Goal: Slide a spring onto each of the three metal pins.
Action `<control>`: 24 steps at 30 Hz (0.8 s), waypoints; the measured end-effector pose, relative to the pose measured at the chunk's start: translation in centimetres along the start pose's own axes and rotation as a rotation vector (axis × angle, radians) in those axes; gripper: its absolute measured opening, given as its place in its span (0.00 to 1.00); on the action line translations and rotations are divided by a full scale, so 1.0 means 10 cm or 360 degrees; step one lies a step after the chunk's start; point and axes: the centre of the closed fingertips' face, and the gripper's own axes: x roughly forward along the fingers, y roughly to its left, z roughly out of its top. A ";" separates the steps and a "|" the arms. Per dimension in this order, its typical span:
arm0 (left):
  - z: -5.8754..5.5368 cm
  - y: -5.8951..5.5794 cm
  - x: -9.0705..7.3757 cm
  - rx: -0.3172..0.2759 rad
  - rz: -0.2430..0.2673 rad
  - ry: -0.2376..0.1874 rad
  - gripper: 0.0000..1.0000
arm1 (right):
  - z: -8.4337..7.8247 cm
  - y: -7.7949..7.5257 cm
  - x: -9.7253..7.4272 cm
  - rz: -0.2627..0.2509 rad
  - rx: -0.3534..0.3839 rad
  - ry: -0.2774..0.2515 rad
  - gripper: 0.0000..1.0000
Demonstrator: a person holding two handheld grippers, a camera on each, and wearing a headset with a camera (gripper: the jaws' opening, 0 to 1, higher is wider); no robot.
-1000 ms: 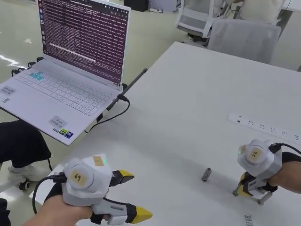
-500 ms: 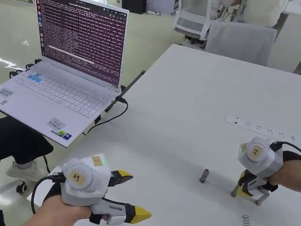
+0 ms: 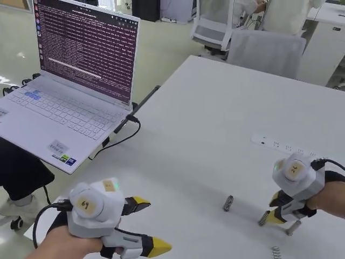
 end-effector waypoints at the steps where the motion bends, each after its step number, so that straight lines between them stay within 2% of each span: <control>1: 0.01 0.00 0.00 0.0004 -0.0003 0.0000 0.60 | 0.01 -0.01 -0.03 -0.0009 0.0014 -0.0016 0.21; 10: 0.07 -0.01 0.01 0.0024 -0.0018 -0.0010 0.60 | 0.00 -0.02 -0.20 -0.0052 0.0099 -0.0094 0.22; 16: 0.10 -0.04 0.03 0.0035 -0.0036 -0.0015 0.60 | 0.02 -0.02 -0.31 -0.0066 0.0234 -0.0210 0.23; 24: 0.13 -0.08 0.05 0.0042 -0.0053 -0.0017 0.60 | 0.05 -0.02 -0.46 -0.0093 0.0453 -0.0418 0.25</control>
